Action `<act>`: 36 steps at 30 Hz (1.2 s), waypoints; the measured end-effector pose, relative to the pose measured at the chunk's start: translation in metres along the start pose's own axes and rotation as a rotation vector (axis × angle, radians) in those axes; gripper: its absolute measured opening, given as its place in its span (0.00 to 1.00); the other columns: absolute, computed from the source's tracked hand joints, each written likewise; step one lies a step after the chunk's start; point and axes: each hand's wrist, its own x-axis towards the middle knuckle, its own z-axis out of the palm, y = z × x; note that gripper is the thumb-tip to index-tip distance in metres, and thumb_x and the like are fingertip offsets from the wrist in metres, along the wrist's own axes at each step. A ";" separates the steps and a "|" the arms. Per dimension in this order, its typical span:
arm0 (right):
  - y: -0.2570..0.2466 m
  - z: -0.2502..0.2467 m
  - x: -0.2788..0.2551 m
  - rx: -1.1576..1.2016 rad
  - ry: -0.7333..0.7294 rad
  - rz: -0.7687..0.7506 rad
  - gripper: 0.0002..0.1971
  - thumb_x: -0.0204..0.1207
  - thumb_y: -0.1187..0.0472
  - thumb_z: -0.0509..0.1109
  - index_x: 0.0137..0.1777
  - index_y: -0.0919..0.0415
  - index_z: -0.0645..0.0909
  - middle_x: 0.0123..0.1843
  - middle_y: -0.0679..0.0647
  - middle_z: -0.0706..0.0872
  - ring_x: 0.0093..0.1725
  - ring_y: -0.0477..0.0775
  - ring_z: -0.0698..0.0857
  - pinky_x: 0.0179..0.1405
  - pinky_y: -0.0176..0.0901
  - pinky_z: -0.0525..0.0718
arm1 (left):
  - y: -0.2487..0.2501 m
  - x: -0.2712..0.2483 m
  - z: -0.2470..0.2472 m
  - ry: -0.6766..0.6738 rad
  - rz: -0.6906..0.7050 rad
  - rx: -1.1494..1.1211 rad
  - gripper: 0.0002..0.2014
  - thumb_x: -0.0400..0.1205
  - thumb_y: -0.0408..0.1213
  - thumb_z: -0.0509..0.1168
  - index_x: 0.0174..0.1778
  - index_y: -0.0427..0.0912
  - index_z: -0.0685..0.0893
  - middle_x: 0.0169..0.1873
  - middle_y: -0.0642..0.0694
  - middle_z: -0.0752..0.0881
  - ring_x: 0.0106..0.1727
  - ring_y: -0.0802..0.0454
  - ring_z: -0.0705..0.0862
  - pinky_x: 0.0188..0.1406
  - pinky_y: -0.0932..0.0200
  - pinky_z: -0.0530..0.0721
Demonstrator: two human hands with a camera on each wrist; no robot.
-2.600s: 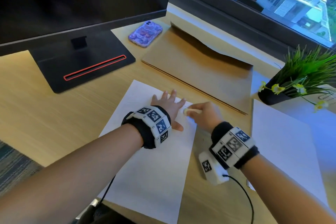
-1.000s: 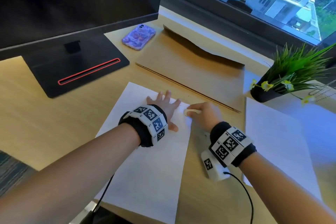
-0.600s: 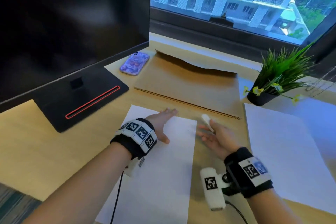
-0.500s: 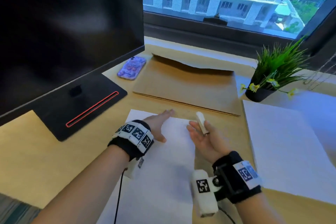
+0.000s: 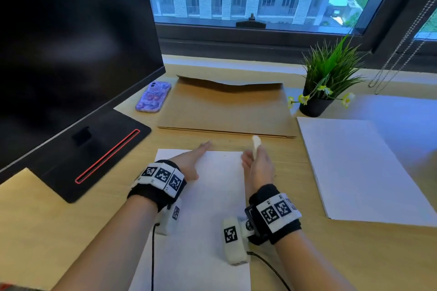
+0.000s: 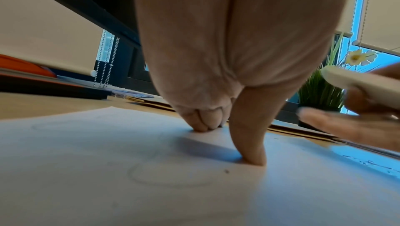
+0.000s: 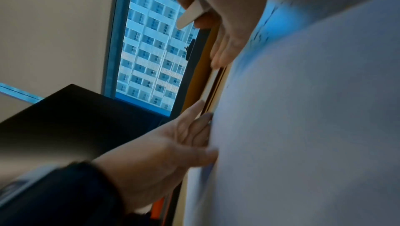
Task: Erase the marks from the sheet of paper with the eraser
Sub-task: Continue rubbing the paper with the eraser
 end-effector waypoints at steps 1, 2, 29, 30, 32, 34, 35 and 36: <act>0.001 0.004 -0.004 0.013 -0.059 0.013 0.17 0.87 0.55 0.52 0.68 0.64 0.70 0.45 0.55 0.81 0.44 0.50 0.81 0.47 0.40 0.80 | 0.000 0.000 0.000 0.009 0.002 -0.001 0.47 0.81 0.25 0.63 0.82 0.53 0.34 0.83 0.52 0.44 0.78 0.50 0.67 0.64 0.62 0.73; 0.003 0.010 -0.010 0.020 -0.148 0.058 0.16 0.87 0.55 0.51 0.67 0.63 0.71 0.46 0.56 0.82 0.44 0.51 0.82 0.48 0.41 0.80 | -0.001 -0.001 0.001 0.017 -0.002 -0.011 0.47 0.81 0.26 0.63 0.82 0.53 0.35 0.83 0.49 0.49 0.76 0.48 0.70 0.62 0.62 0.74; 0.003 0.031 0.003 -0.094 0.004 -0.009 0.12 0.86 0.53 0.54 0.56 0.60 0.74 0.39 0.52 0.78 0.39 0.49 0.78 0.40 0.41 0.75 | 0.001 -0.004 0.002 0.052 -0.086 -0.013 0.50 0.80 0.31 0.66 0.80 0.59 0.31 0.76 0.39 0.71 0.66 0.42 0.80 0.62 0.51 0.80; 0.005 0.033 0.000 -0.066 -0.120 0.061 0.12 0.86 0.55 0.55 0.59 0.60 0.74 0.40 0.53 0.80 0.40 0.49 0.80 0.42 0.40 0.77 | 0.001 -0.004 0.002 0.055 -0.084 -0.014 0.50 0.80 0.31 0.66 0.80 0.59 0.31 0.74 0.38 0.73 0.64 0.41 0.81 0.61 0.51 0.80; 0.014 0.030 0.001 -0.142 -0.291 0.179 0.15 0.86 0.56 0.56 0.65 0.65 0.75 0.43 0.55 0.81 0.43 0.48 0.81 0.43 0.37 0.79 | 0.000 -0.003 0.003 0.061 -0.071 -0.013 0.51 0.79 0.32 0.67 0.80 0.61 0.32 0.71 0.37 0.76 0.61 0.42 0.82 0.61 0.49 0.82; 0.016 0.023 0.007 -0.181 -0.181 0.138 0.18 0.85 0.57 0.58 0.68 0.69 0.74 0.45 0.55 0.81 0.44 0.47 0.81 0.43 0.36 0.79 | 0.000 -0.004 0.002 0.055 -0.070 -0.021 0.50 0.80 0.31 0.66 0.81 0.60 0.33 0.73 0.38 0.73 0.63 0.42 0.81 0.63 0.49 0.81; 0.012 0.018 0.009 -0.202 -0.081 0.075 0.19 0.85 0.56 0.59 0.67 0.69 0.75 0.44 0.54 0.81 0.44 0.49 0.81 0.44 0.38 0.80 | -0.001 -0.004 0.002 0.049 -0.075 -0.027 0.49 0.80 0.31 0.66 0.81 0.59 0.34 0.76 0.39 0.70 0.65 0.42 0.80 0.64 0.50 0.80; 0.006 0.011 0.011 -0.231 0.002 0.020 0.19 0.84 0.55 0.59 0.65 0.69 0.76 0.43 0.54 0.81 0.44 0.50 0.82 0.47 0.41 0.80 | -0.002 -0.004 0.002 0.048 -0.074 -0.031 0.48 0.81 0.30 0.66 0.81 0.59 0.34 0.78 0.41 0.67 0.67 0.43 0.79 0.64 0.51 0.79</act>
